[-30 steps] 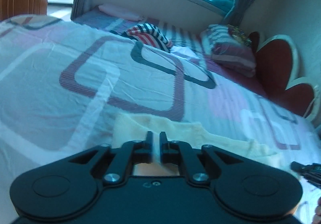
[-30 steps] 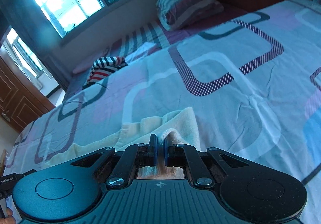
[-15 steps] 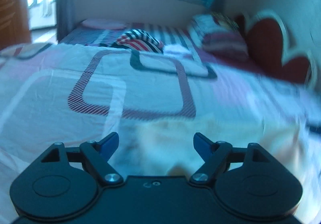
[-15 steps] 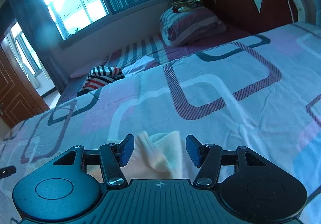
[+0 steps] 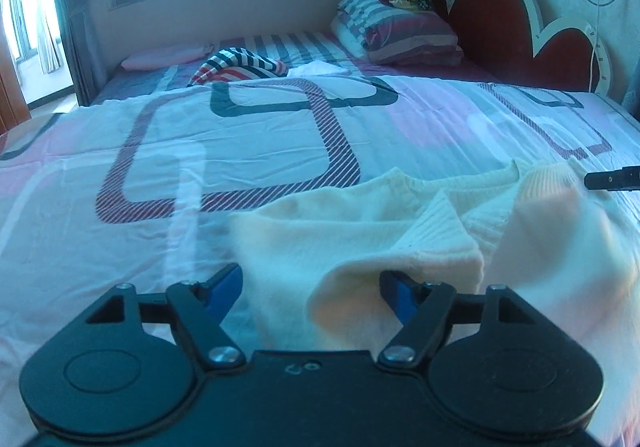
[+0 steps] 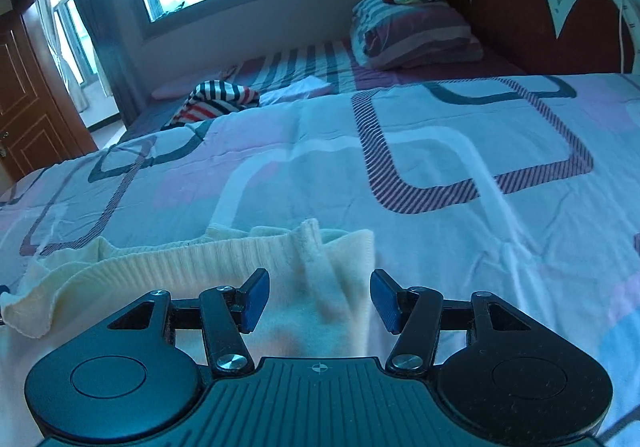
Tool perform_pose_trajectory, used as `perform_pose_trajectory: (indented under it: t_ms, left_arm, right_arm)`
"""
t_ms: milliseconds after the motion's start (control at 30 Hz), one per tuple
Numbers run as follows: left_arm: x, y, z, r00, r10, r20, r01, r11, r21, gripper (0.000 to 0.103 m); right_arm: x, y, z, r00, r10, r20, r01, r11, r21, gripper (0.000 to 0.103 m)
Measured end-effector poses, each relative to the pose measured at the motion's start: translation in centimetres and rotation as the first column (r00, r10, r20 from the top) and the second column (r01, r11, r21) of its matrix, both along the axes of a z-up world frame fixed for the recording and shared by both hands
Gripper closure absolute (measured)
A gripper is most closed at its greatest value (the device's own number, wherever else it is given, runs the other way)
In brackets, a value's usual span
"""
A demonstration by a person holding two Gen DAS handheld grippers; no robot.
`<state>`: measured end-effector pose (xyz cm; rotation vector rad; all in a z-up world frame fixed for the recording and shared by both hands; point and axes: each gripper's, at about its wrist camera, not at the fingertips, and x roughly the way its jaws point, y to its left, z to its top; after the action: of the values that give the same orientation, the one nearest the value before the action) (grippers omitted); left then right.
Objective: Fold small clothes
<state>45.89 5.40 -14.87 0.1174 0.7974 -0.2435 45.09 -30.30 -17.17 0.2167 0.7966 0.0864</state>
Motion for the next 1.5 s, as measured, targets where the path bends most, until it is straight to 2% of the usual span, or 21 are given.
perform_pose_trajectory:
  t_ms: [33, 67, 133, 167, 233, 367, 433, 467, 500, 533, 567, 600, 800, 900, 1000, 1100, 1133, 1200, 1233, 1367, 1500]
  left_arm:
    - [0.3, -0.1, 0.0, 1.0, 0.0, 0.004, 0.0, 1.0, 0.0, 0.037]
    - [0.5, -0.2, 0.0, 1.0, 0.005, 0.008, -0.005, 1.0, 0.002, 0.041]
    - [0.9, 0.3, 0.7, 0.999, 0.034, 0.041, -0.033, 0.999, -0.031, 0.046]
    - [1.0, 0.6, 0.9, 0.998, 0.045, 0.05, -0.043, 0.998, -0.048, 0.046]
    - [1.8, 0.7, 0.9, 1.0, 0.018, 0.015, -0.017, 0.998, -0.065, 0.046]
    - [2.7, 0.4, -0.2, 0.999, -0.007, -0.042, 0.004, 0.999, -0.053, 0.045]
    - [2.7, 0.3, -0.7, 0.999, 0.002, -0.051, -0.006, 0.997, -0.073, 0.05]
    - [2.6, 0.3, -0.8, 0.999, 0.008, -0.043, -0.012, 0.996, -0.087, 0.067]
    - [2.6, 0.3, -0.8, 0.999, 0.018, -0.039, -0.021, 0.995, -0.092, 0.076]
    - [2.6, 0.2, -0.8, 0.999, 0.028, -0.033, -0.031, 0.994, -0.106, 0.09]
    - [2.4, 0.2, -0.6, 0.999, 0.032, -0.017, -0.034, 0.993, -0.117, 0.097]
    - [2.2, 0.1, -0.3, 1.0, 0.029, 0.002, -0.028, 0.992, -0.123, 0.101]
    - [1.9, 0.0, 1.8, 0.99, 0.064, 0.123, -0.043, 0.985, -0.165, 0.101]
    - [2.7, 0.1, 1.7, 0.986, 0.108, 0.13, -0.083, 0.981, -0.178, 0.101]
    - [3.6, 0.0, 0.5, 0.984, 0.142, 0.105, -0.124, 0.979, -0.163, 0.101]
    - [4.1, -0.5, -1.5, 0.99, 0.134, 0.032, -0.131, 0.987, -0.093, 0.099]
    - [3.9, -0.7, -1.8, 0.99, 0.132, 0.041, -0.129, 0.989, -0.072, 0.096]
    - [3.6, -0.8, -1.6, 0.988, 0.14, 0.059, -0.137, 0.989, -0.045, 0.082]
    - [3.5, -0.6, -1.3, 0.987, 0.148, 0.055, -0.145, 0.988, -0.054, 0.079]
    - [1.9, 0.5, 0.7, 0.971, 0.208, 0.114, -0.197, 0.976, -0.097, 0.051]
    - [0.3, -0.4, 2.6, 0.974, 0.17, 0.149, -0.15, 0.979, -0.137, 0.038]
  right_arm:
    - [0.3, 0.1, -0.2, 1.0, 0.003, -0.004, -0.003, 1.0, 0.002, 0.047]
    - [0.6, 0.3, -0.3, 1.0, 0.008, -0.007, -0.008, 1.0, 0.002, 0.06]
    - [1.0, 0.5, -0.5, 1.0, 0.026, -0.016, -0.026, 1.0, 0.014, 0.076]
    - [1.0, 0.6, -0.4, 0.999, 0.031, -0.013, -0.031, 0.999, 0.012, 0.076]
    - [1.2, 0.6, -0.5, 0.999, 0.041, -0.015, -0.041, 0.999, 0.005, 0.076]
    - [1.8, 0.4, -0.8, 0.999, 0.041, -0.027, -0.04, 0.999, 0.024, 0.076]
    - [1.8, 0.4, -0.8, 0.999, 0.043, -0.029, -0.043, 0.999, 0.027, 0.076]
    - [1.8, 0.4, -0.9, 0.998, 0.047, -0.029, -0.046, 0.998, 0.03, 0.076]
    - [1.7, 0.5, -0.8, 0.999, 0.045, -0.027, -0.044, 0.999, 0.028, 0.076]
    - [1.7, 0.5, -0.7, 0.999, 0.041, -0.022, -0.04, 0.999, 0.025, 0.086]
    - [1.7, 0.5, -0.7, 0.999, 0.041, -0.021, -0.04, 0.999, 0.026, 0.101]
    - [1.5, 0.5, -0.6, 0.999, 0.037, -0.019, -0.037, 0.999, 0.029, 0.101]
    - [0.4, 0.2, 1.4, 0.995, -0.001, 0.104, 0.0, 1.0, 0.014, 0.101]
    - [0.7, 0.4, 2.0, 0.989, -0.008, 0.148, 0.011, 1.0, -0.018, 0.101]
    - [1.6, 0.9, 1.1, 0.993, -0.001, 0.122, 0.006, 0.999, -0.044, 0.101]
    - [2.5, 1.1, -1.3, 1.0, 0.008, 0.025, -0.006, 0.998, -0.058, 0.101]
    - [2.6, 1.0, -1.8, 1.0, 0.006, 0.009, -0.006, 0.998, -0.06, 0.101]
    - [2.4, 0.9, -1.8, 1.0, -0.012, 0.02, 0.013, 0.998, -0.066, 0.101]
    - [2.4, 0.7, -1.6, 1.0, -0.017, 0.019, 0.018, 0.998, -0.067, 0.1]
    - [1.3, 0.8, 0.2, 0.996, -0.029, 0.082, 0.037, 0.995, -0.092, 0.1]
    - [0.3, 2.4, 1.9, 0.992, 0.026, 0.12, -0.017, 0.997, -0.074, 0.099]
